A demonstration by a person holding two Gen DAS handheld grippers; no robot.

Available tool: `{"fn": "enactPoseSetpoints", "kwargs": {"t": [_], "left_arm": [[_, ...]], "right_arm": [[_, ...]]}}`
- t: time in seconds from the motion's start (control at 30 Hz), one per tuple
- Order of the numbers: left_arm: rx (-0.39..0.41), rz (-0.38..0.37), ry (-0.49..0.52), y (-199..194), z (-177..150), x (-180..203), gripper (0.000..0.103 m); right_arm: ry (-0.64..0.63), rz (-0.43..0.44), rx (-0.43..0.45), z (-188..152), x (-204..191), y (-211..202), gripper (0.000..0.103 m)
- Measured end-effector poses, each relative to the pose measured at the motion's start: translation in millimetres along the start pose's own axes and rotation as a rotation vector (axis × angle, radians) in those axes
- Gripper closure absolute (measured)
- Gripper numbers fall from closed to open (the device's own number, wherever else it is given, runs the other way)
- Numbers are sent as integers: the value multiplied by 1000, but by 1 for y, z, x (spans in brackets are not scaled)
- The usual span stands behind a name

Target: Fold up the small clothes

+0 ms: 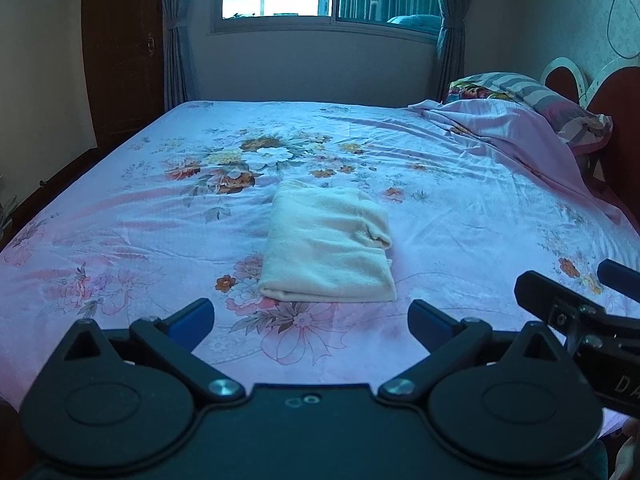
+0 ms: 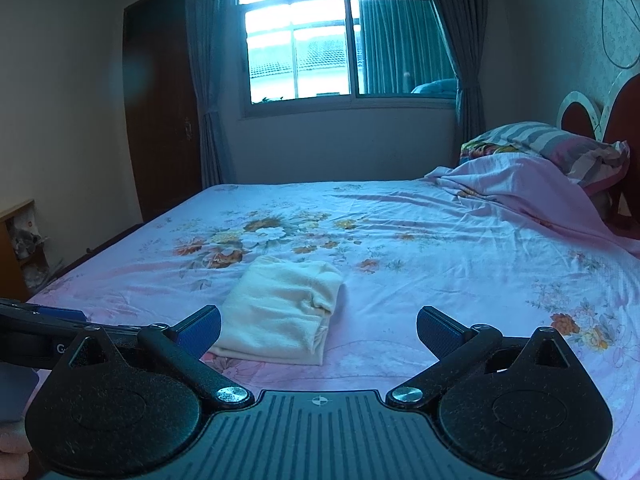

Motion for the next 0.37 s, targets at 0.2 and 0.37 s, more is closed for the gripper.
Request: {"fn": "enactPoseSetpoints", "kwargs": {"t": [0.2,0.37], "left_arm": [[29,-64,12,15,3,3,7],[21,-82,-27,41,9,-3,3]], "right_arm": [[10,-12,-8,0,3,11,0],[26,-42,-26,0,12,26,0]]}}
Point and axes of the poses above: each gripper's, at about its wrist camera, not at the fingertips, and y roughly the way its jaws point, x to its right, z to its top, the point moved 4 cm from there along y, roughly the way its jaws point, and after that the axes turned 11 degrees about y, right-handed, at the moved point
